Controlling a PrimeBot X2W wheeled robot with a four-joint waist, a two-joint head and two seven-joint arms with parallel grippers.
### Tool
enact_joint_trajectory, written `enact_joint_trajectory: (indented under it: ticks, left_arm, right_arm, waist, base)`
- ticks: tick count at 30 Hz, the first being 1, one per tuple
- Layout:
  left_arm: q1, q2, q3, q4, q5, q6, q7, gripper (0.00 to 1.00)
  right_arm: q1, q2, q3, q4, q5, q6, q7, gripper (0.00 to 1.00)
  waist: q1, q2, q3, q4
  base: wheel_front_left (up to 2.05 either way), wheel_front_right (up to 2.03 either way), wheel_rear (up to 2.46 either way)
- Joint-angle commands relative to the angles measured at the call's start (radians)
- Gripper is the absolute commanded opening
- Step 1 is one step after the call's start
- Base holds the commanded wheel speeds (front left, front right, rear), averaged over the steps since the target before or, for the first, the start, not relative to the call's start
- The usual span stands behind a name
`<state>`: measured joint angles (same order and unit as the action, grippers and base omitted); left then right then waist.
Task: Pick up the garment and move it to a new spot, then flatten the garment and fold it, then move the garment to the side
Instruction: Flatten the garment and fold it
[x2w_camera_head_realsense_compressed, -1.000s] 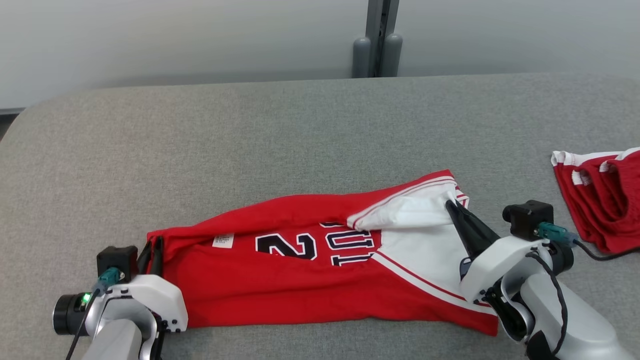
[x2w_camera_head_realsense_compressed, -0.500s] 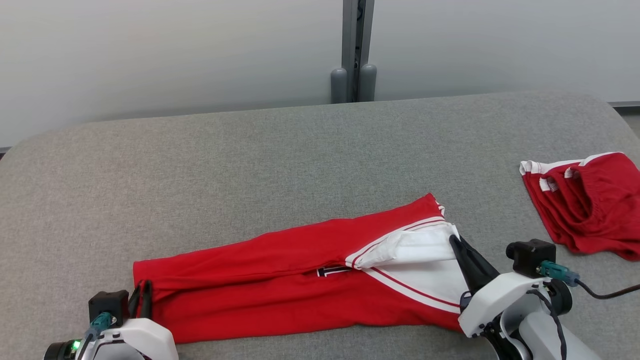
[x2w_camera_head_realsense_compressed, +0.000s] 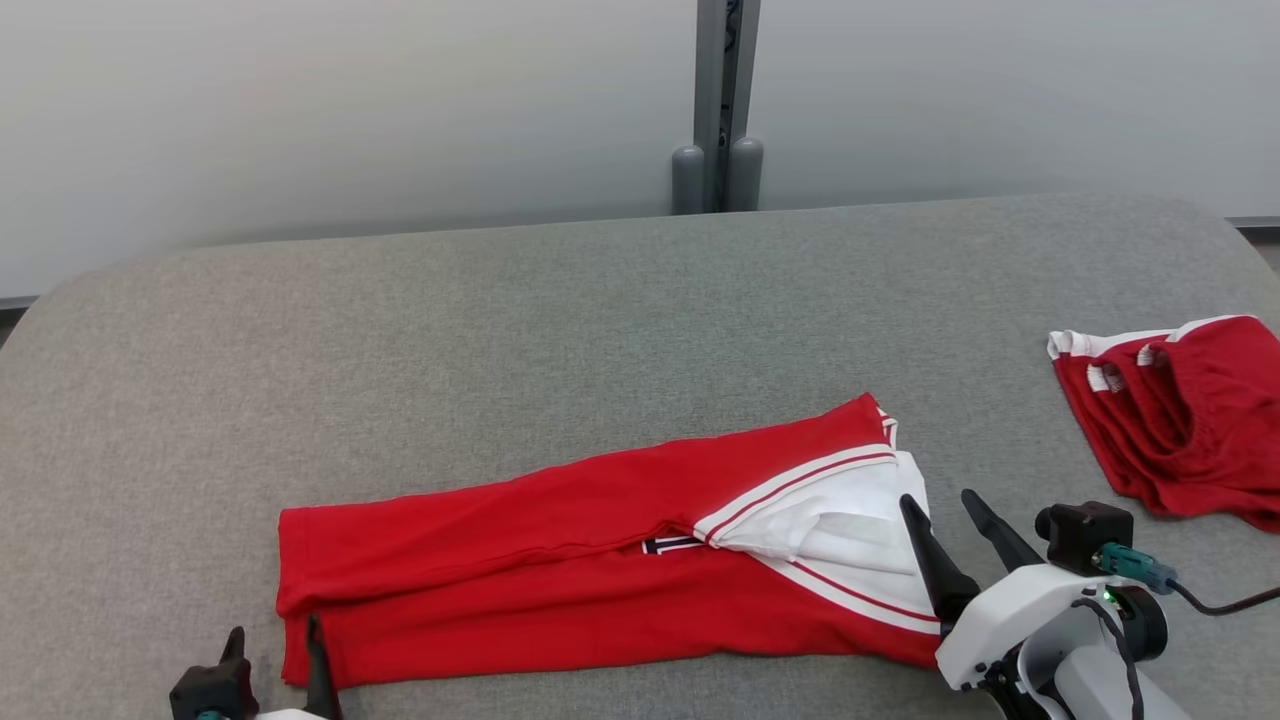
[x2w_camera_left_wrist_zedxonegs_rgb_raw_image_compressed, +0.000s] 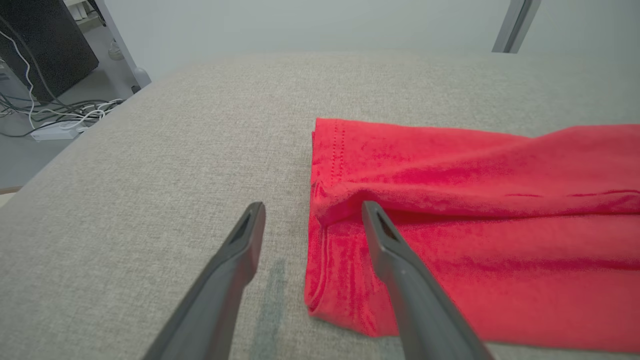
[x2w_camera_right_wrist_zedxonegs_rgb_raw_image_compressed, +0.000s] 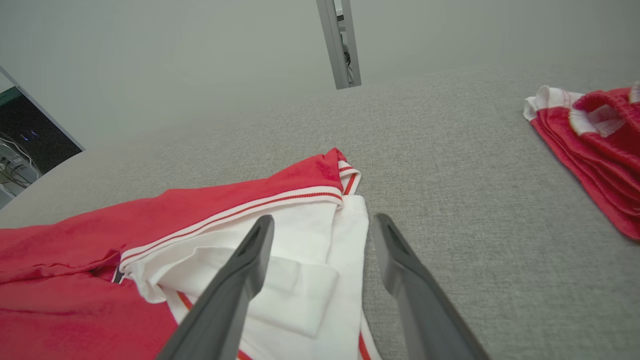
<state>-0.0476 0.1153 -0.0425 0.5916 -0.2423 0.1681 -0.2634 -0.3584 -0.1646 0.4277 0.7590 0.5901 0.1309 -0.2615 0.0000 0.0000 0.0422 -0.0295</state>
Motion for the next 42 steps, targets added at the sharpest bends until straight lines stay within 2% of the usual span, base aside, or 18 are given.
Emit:
enact_joint_trajectory:
  ticks: [1, 8, 20, 21, 22, 23, 24, 28, 34, 42]
  left_arm:
    - [0.011, -0.004, 0.006, -0.02, 0.016, -0.002, -0.001, 1.0]
    - [-0.001, -0.033, 0.007, -0.041, 0.059, -0.026, -0.001, 1.0]
    - [-0.035, -0.054, 0.019, -0.038, 0.093, -0.056, -0.001, 1.0]
    - [-0.039, -0.055, 0.021, -0.041, 0.095, -0.059, -0.001, 1.0]
    - [-0.043, -0.056, 0.021, -0.044, 0.097, -0.061, -0.001, 1.0]
    - [-0.047, -0.057, 0.02, -0.046, 0.099, -0.062, -0.001, 1.0]
    - [-0.049, -0.057, 0.02, -0.048, 0.102, -0.066, -0.001, 1.0]
    - [-0.054, -0.059, 0.017, -0.051, 0.108, -0.073, -0.001, 1.0]
    - [-0.062, -0.061, 0.008, -0.063, 0.12, -0.088, -0.001, 1.0]
    - [-0.049, -0.062, 0.005, -0.092, 0.13, -0.104, -0.001, 1.0]
  right_arm:
    - [-0.005, -0.001, 0.0, 0.012, -0.012, 0.0, -0.005, 1.0]
    - [-0.08, 0.019, 0.012, 0.123, -0.033, 0.0, 0.019, 1.0]
    - [-0.135, 0.072, 0.043, 0.352, -0.039, 0.0, 0.239, 1.0]
    - [-0.133, 0.077, 0.047, 0.359, -0.035, 0.001, 0.255, 0.82]
    - [-0.13, 0.082, 0.056, 0.366, -0.033, 0.001, 0.273, 0.47]
    - [-0.127, 0.086, 0.062, 0.365, -0.026, 0.001, 0.28, 0.04]
    - [-0.124, 0.091, 0.063, 0.359, -0.015, 0.001, 0.28, 0.0]
    - [-0.129, 0.077, 0.055, 0.339, 0.008, 0.001, 0.243, 0.0]
    - [-0.176, 0.026, -0.005, 0.348, 0.016, -0.003, 0.096, 0.0]
    - [-0.2, 0.014, -0.066, 0.339, 0.025, -0.002, 0.008, 0.0]
  waist:
    - [0.0, 0.0, 0.008, 0.01]
    - [0.0, 0.0, 0.05, 0.057]
    - [0.0, 0.0, 0.075, 0.107]
    - [0.0, 0.0, 0.076, 0.108]
    - [0.0, 0.0, 0.076, 0.109]
    - [0.0, 0.0, 0.077, 0.11]
    - [0.0, 0.0, 0.078, 0.11]
    - [0.0, 0.0, 0.079, 0.108]
    - [0.0, 0.0, 0.067, 0.094]
    - [0.0, 0.0, 0.036, 0.056]
  base:
    - [0.0, 0.0, 0.0]
    - [0.0, 0.0, 0.0]
    - [0.0, 0.0, 0.0]
    - [0.0, 0.0, 0.0]
    - [0.0, 0.0, 0.0]
    - [0.0, 0.0, 0.0]
    - [0.0, 0.0, 0.0]
    - [0.0, 0.0, 0.0]
    - [0.0, 0.0, 0.0]
    - [0.0, 0.0, 0.0]
